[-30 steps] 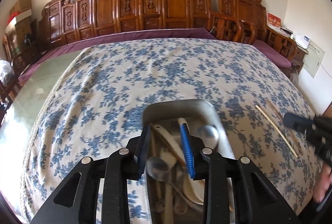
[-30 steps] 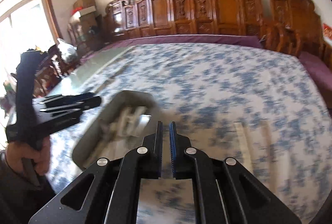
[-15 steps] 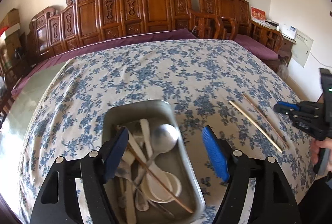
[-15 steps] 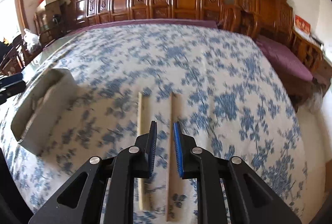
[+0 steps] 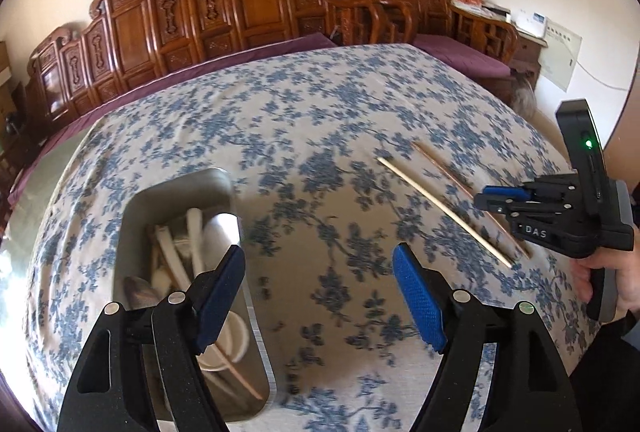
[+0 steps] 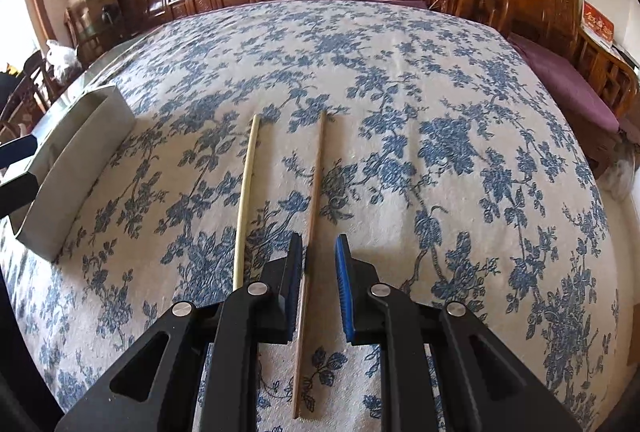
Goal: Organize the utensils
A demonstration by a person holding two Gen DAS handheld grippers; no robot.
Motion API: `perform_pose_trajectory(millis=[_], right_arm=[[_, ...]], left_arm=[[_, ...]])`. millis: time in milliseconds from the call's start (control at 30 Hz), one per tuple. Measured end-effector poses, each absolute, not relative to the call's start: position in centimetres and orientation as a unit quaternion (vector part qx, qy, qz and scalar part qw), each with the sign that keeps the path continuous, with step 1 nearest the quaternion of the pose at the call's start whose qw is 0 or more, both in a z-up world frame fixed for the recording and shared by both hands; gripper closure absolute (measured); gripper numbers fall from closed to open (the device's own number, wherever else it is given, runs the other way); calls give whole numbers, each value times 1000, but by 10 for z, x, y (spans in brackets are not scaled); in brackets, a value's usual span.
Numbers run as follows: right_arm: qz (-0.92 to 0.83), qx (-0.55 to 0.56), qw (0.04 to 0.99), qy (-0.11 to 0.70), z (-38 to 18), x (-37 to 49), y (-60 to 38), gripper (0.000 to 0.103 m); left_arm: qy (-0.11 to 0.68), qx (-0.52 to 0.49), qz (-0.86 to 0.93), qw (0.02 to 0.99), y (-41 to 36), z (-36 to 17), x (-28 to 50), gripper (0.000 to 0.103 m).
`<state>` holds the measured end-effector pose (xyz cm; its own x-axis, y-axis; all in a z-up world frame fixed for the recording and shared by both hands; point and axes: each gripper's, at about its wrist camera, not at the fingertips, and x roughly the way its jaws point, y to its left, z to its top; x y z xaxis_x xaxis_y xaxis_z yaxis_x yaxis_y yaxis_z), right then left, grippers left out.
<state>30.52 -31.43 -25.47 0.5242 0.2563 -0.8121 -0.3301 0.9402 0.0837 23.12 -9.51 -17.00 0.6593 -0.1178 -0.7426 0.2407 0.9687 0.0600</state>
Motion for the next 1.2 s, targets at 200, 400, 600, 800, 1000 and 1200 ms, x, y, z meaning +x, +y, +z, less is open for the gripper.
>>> perform_pose_trajectory(millis=[200,400,600,800,1000,1200], right_arm=[[168,-46,871,460,-254,302,-316,97],[169,-28,874,454,-249,303,-329,97],[164,0,881,445,-245,308,-346,97],[153,18,886,438,-243,311,-359,97],[145,22,888,435,-243,312,-365,97],[141,28,889,434,-243,313,-368,97]], left_arm=[[415,71,-104,901,-114,-177,238,30],[427,83,-106,894,-137,-190,251,30],[446,83,-110,884,-156,-207,270,30],[458,75,-114,878,-177,-217,290,30],[468,65,-124,872,-198,-222,304,30],[475,75,-130,867,-217,-232,308,30]])
